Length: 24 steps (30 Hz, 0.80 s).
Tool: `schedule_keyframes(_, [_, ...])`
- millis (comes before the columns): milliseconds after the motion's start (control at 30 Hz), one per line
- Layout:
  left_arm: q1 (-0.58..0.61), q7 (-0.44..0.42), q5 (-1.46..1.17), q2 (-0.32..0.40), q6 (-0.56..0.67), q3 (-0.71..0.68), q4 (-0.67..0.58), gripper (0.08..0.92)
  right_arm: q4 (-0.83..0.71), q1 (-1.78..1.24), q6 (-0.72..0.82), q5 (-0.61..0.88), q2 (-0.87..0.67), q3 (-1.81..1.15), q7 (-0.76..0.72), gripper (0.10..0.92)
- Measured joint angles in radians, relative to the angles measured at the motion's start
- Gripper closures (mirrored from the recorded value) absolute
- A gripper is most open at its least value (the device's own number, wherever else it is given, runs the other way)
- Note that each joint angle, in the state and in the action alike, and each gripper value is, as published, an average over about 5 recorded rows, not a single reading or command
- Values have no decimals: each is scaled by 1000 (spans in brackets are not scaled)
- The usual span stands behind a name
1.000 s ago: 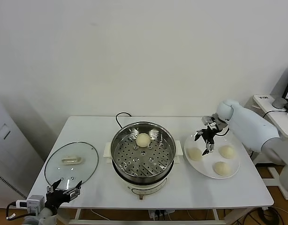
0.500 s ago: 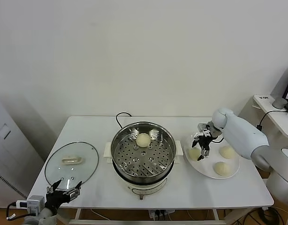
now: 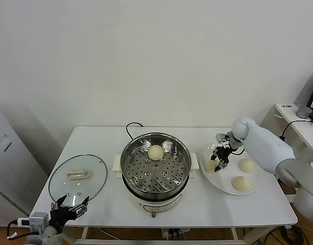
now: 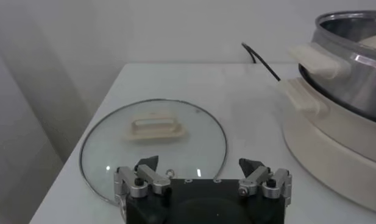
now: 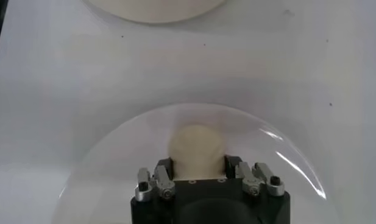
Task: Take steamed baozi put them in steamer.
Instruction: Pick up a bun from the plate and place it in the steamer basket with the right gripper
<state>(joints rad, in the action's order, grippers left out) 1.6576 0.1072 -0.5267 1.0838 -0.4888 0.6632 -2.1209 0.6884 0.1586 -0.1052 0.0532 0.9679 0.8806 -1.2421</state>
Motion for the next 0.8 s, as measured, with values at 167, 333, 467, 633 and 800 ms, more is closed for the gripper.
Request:
schedule_keyframes(167, [-1,1,0,-2,0,4,-4,177,125,150,69,152,-72,157,-19,508])
schedule_keyframes(333, [-2,1,1,2,-1,2,-11,177,252,318,145,299,-130,301,-27,508])
schedule_keyframes(467, [-2,1,2,1,-1,0,-14,177,347,448,209,410,-150,399,-24,508])
schedule_keyframes(633, [-2,1,2,-4,-2,-2,-20,177,451,580,293,545,-147,490,-5,508])
schedule_keyframes(800, [0,2,3,-6,-3,-3,-26,177,534,657,373,667,-114,539,43,508])
